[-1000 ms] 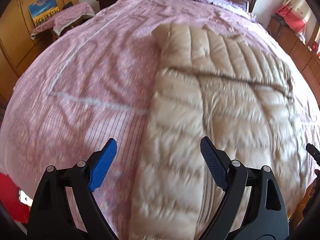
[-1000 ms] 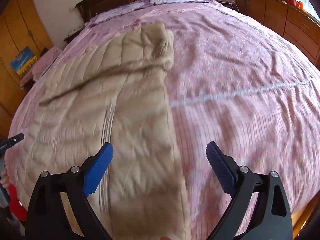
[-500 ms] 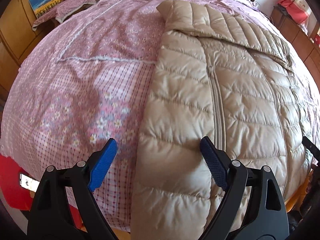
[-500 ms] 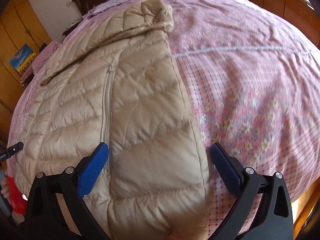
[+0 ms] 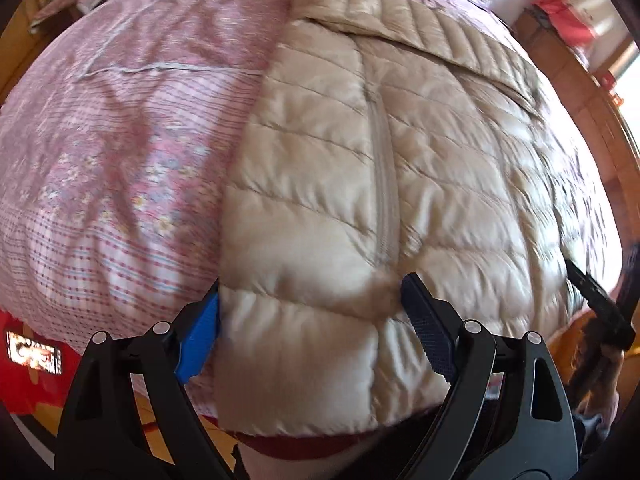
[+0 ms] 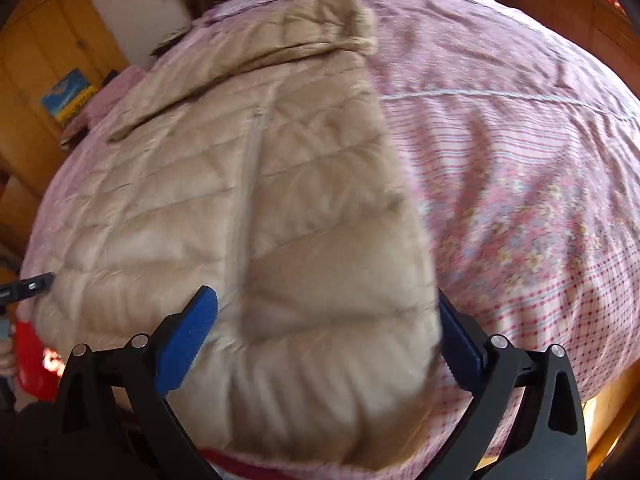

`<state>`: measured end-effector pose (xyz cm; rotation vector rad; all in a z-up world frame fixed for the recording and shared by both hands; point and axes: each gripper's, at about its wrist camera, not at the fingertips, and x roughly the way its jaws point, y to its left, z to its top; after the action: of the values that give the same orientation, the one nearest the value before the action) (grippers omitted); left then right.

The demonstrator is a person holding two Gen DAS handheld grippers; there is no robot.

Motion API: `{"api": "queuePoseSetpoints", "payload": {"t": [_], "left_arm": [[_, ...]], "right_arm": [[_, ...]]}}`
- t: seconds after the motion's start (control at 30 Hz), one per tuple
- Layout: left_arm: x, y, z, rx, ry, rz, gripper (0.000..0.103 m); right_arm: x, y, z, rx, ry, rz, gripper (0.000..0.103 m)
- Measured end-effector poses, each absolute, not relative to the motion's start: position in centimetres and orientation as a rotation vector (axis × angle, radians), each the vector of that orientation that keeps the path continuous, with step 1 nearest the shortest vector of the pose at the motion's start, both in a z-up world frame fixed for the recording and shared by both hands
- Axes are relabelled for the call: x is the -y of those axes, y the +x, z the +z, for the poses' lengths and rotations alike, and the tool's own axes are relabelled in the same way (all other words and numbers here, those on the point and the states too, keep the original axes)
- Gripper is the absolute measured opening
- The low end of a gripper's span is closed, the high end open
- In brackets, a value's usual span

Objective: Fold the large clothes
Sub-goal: 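Grasp the jacket hem with both grippers and lift it toward the collar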

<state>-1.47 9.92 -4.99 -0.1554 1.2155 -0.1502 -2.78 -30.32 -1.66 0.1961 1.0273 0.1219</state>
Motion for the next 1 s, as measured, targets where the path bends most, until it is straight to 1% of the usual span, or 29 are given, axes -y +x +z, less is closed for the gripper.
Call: {"api": "queuePoseSetpoints", "payload": {"t": [0.1,0.2,0.23,0.27,0.3,0.33,0.37,0.4,0.43,0.47,0.5,0.53,0.6,0.63,0.7,1.0], "left_arm": [[-8.9,-1.6,-4.9,-1.216,-0.125,-0.182,0.086],[-8.2,-1.6,-5.3,-1.215,-0.102,-0.198,0.085],[-8.1,-1.5,-5.4,-1.216,-0.102,-0.197,0.084],[-8.2,-1.4,-5.7,-1.217,-0.117,-0.188,0.078],[-8.2,-1.4,-5.7,-1.218,-0.125,-0.184,0.069],[-8.3,-1.2,-5.6,-1.216,-0.13,-0.183,0.064],[-8.3,-1.3,-5.3,-1.208,-0.138,-0.193,0.051],[-8.3,-1.4,-5.1,-1.201,-0.145,-0.205,0.04],[-8.2,-1.6,-4.7,-1.194,-0.153,-0.22,0.035],[-8.2,-1.7,-4.5,-1.189,-0.156,-0.227,0.028],[-8.1,-1.9,-4.1,-1.181,-0.156,-0.236,0.024],[-8.1,-2.1,-3.7,-1.174,-0.151,-0.24,0.023],[-8.3,-2.5,-2.8,-1.155,-0.145,-0.245,0.02],[-8.3,-2.8,-2.2,-1.15,-0.152,-0.252,0.02],[-8.7,-3.4,-1.0,-1.141,-0.161,-0.273,0.019],[-9.1,-4.4,4.3,-1.1,-0.098,-0.318,0.017]], "right_arm": [[29.3,-3.2,-1.2,-1.017,0.153,0.162,0.097],[28.8,-3.3,-1.1,-1.01,0.124,0.172,0.094],[28.8,-3.3,-1.2,-1.01,0.125,0.173,0.091],[28.8,-3.3,-1.2,-1.007,0.126,0.176,0.089],[28.8,-3.3,-1.1,-1.001,0.12,0.177,0.081],[28.7,-3.4,-1.1,-0.996,0.109,0.174,0.073],[28.7,-3.6,-1.0,-0.99,0.101,0.173,0.069],[28.8,-3.8,-0.8,-0.982,0.099,0.179,0.06],[29.1,-3.7,-0.6,-0.975,0.099,0.18,0.05],[29.4,-3.9,-0.3,-0.963,0.09,0.162,0.043],[29.5,-4.0,0.0,-0.958,0.089,0.159,0.036],[29.6,-4.0,0.3,-0.954,0.101,0.169,0.027],[30.3,-4.3,1.1,-0.943,0.143,0.188,0.021],[30.6,-4.5,1.6,-0.937,0.156,0.195,0.018],[30.9,-4.9,2.8,-0.925,0.17,0.207,0.017],[31.3,-6.0,7.5,-0.875,0.206,0.289,0.016]]}}
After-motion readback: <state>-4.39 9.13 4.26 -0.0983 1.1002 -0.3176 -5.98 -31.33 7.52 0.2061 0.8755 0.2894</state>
